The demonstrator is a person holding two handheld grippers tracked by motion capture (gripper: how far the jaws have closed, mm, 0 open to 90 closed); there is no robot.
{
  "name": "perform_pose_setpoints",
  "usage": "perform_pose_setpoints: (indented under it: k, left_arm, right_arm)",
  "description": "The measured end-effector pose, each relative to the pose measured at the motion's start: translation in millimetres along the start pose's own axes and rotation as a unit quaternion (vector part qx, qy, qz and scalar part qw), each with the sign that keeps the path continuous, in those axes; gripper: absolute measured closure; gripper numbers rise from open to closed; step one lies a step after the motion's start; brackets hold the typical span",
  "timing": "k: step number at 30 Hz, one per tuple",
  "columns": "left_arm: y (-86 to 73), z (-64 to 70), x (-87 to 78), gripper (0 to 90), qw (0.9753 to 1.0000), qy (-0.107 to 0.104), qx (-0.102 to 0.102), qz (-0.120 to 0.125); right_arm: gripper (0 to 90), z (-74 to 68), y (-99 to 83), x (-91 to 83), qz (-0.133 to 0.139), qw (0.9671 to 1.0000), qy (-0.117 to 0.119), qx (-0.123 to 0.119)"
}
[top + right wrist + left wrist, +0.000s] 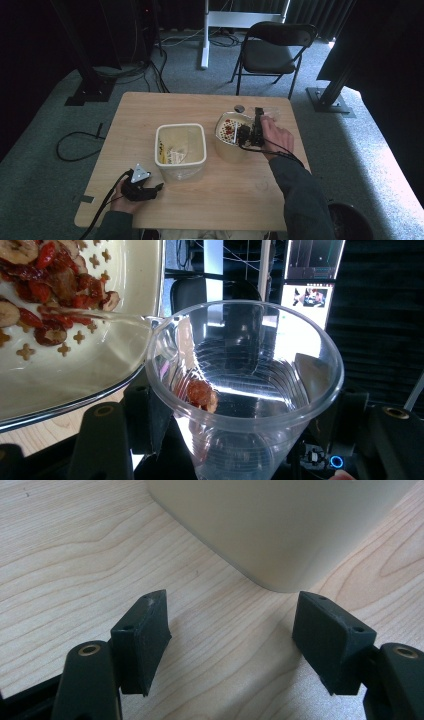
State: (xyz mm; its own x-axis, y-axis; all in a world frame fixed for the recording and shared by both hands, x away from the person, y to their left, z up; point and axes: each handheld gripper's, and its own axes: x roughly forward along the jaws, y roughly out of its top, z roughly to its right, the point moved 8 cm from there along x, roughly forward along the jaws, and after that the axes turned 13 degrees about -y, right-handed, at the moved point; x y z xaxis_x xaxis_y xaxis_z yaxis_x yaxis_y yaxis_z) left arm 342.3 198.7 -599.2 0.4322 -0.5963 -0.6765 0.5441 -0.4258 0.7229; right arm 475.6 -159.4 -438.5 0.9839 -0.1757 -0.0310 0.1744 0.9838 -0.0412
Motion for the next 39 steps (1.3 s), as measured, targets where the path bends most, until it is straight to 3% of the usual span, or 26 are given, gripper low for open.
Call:
perform_pose_setpoints:
  k: [11,16,20,24,29,33,37,39]
  left_arm:
    - [0.0,0.0,0.0,31.5,1.0000,0.000,0.000,0.000]
    - [0.0,0.0,0.0,31.5,1.0000,0.000,0.000,0.000]
    - [0.0,0.0,0.0,31.5,1.0000,0.000,0.000,0.000]
    - [0.0,0.0,0.0,31.5,1.0000,0.000,0.000,0.000]
    - [0.0,0.1,0.0,31.5,1.0000,0.000,0.000,0.000]
    - [0.0,0.1,-0.1,31.5,1.0000,0.000,0.000,0.000]
    - [0.0,0.2,0.0,31.4,1.0000,0.000,0.000,0.000]
    - [-0.1,0.2,-0.1,31.4,1.0000,0.000,0.000,0.000]
  right_arm:
    - [34.2,0.0,3.1,-1.9,0.006,1.0000,-0.003,-0.002]
    - [34.2,-0.5,0.1,0.2,-0.003,1.0000,0.000,-0.001]
    - [34.2,-1.4,5.8,-3.7,0.013,0.9999,0.000,-0.005]
    - [34.2,1.4,-1.0,0.1,-0.004,1.0000,-0.001,0.003]
    - [34.3,-1.6,9.2,-7.9,0.023,0.9997,0.001,-0.010]
    - [34.3,1.5,1.5,-2.0,0.001,1.0000,-0.002,0.001]
    - [34.3,-2.1,13.4,-10.7,0.032,0.9992,0.000,-0.023]
    - [34.3,-0.9,12.2,-9.7,0.031,0.9993,-0.001,-0.018]
